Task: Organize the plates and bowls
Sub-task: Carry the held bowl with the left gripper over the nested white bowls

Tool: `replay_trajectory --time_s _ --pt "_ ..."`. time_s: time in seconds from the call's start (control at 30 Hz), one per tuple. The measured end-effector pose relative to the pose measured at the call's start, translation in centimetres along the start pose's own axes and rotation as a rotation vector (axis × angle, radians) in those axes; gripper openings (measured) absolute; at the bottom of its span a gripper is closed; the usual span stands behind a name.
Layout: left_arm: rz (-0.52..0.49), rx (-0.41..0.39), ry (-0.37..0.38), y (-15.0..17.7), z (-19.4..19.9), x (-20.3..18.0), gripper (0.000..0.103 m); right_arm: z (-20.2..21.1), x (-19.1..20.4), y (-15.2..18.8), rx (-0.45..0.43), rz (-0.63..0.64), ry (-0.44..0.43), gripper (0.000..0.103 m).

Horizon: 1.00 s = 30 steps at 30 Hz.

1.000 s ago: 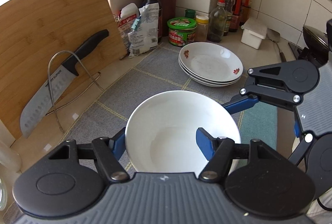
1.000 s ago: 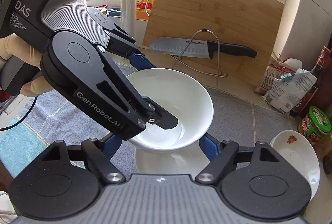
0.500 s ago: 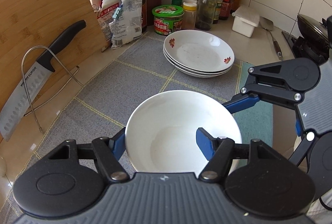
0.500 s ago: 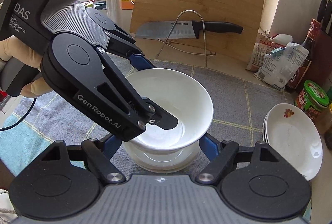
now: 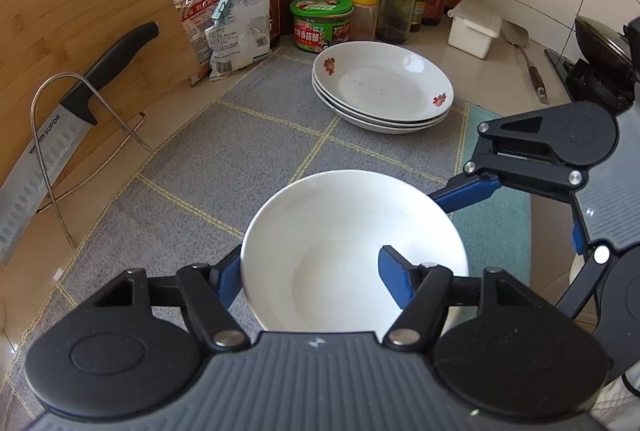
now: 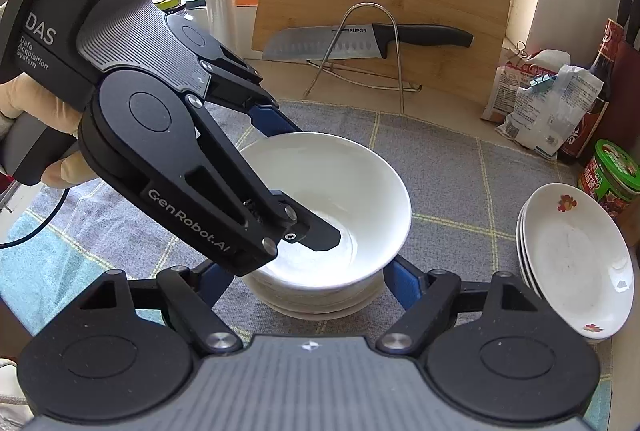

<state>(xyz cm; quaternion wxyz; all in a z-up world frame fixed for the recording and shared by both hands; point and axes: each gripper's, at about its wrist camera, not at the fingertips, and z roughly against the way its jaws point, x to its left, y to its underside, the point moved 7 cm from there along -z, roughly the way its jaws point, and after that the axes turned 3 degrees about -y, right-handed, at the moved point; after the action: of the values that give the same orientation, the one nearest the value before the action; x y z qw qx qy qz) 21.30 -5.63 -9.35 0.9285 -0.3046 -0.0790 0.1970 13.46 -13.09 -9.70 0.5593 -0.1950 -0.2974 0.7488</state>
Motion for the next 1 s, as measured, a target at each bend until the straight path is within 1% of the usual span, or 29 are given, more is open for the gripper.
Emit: replay_trajectory --time_s 0.4,0.6,0.77,0.83,0.9,1.0 --pt "0.001 -0.004 0.001 0.09 -0.21 0.0 0.069 -0.31 -0.04 0.17 0.004 0.002 -0.001 0.085" --pt "-0.002 -0.013 0.002 0.16 -0.24 0.05 0.069 -0.4 0.23 0.25 0.004 0.023 0.018 0.085" --pt "0.002 -0.017 0.006 0.29 -0.31 0.12 0.073 -0.43 0.17 0.25 -0.001 0.019 0.013 0.085" --pt "0.008 -0.02 0.005 0.37 -0.34 0.24 0.075 -0.32 0.17 0.24 -0.008 0.008 0.001 0.089" --pt "0.02 -0.026 0.014 0.45 -0.12 0.33 0.075 0.05 0.36 0.19 -0.027 0.009 -0.012 0.1" --pt "0.031 -0.042 0.001 0.52 0.45 0.56 0.076 0.45 0.71 0.3 -0.035 0.026 -0.028 0.103"
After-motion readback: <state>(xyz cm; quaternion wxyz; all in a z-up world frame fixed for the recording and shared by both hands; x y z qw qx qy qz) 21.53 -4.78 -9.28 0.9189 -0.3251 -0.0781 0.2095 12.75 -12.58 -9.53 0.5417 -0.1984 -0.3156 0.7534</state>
